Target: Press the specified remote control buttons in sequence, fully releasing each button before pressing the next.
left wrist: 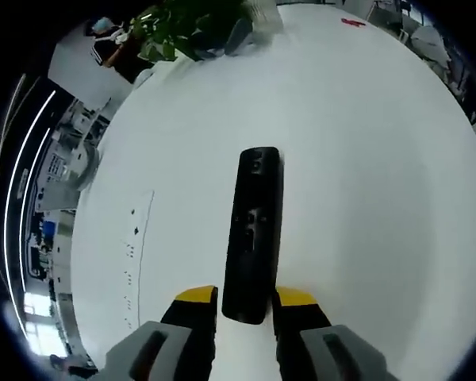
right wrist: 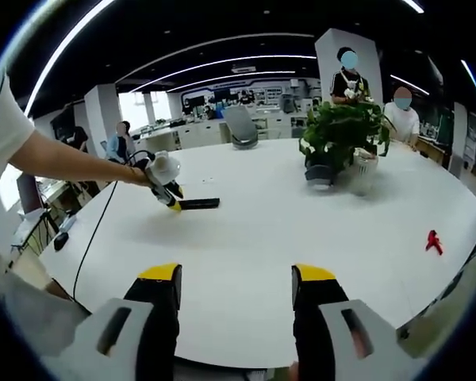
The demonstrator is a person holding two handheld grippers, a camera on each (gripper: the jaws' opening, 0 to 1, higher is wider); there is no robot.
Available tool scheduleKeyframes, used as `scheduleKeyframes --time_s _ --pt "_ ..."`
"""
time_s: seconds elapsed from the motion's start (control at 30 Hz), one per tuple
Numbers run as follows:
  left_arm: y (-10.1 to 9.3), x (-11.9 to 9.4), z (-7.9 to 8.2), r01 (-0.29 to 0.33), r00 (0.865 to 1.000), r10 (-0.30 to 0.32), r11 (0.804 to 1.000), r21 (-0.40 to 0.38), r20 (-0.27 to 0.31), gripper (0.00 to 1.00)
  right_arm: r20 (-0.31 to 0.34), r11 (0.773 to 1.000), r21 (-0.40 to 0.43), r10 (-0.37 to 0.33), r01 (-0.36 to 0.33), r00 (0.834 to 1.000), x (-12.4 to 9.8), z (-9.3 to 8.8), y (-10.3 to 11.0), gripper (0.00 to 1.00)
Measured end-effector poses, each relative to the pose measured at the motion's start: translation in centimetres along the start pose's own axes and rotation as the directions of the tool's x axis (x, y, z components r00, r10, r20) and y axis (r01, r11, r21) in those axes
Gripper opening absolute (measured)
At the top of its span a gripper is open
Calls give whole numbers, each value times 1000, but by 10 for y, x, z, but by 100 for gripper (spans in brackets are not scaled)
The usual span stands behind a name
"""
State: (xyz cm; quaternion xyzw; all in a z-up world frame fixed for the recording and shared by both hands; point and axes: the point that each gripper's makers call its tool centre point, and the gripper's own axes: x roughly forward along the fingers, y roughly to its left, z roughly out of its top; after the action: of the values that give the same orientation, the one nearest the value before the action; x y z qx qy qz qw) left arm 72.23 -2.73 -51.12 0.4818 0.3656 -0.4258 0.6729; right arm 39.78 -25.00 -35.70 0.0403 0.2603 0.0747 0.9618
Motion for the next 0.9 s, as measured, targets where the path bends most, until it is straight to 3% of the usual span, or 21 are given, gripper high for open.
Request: scheduleKeyframes --time_s 0.13,0.27,0.43,0.57,0.8,0.9 --pt "4 -4 -5 -15 1000 15 997 -80 -4 34 6 1000 -7 2 -2 1000 -1 2 1 59" --pt "2 -15 -5 -16 999 21 988 -153 27 50 12 1000 -5 7 -7 1000 -1 3 2 62" --pt "3 -33 -8 -42 997 57 966 -256 54 59 21 1000 -17 5 -5 1000 -1 5 3 66" --pt "-2 -47 -8 -55 992 87 953 -298 94 60 27 1000 -23 5 -4 1000 -2 6 4 70" --pt "-17 -77 2 -9 970 110 907 -421 216 69 58 1000 -21 -13 14 998 -3 11 0 84" --pt "-25 -100 9 21 936 161 862 -507 312 73 53 1000 -30 1 0 999 -3 10 3 87"
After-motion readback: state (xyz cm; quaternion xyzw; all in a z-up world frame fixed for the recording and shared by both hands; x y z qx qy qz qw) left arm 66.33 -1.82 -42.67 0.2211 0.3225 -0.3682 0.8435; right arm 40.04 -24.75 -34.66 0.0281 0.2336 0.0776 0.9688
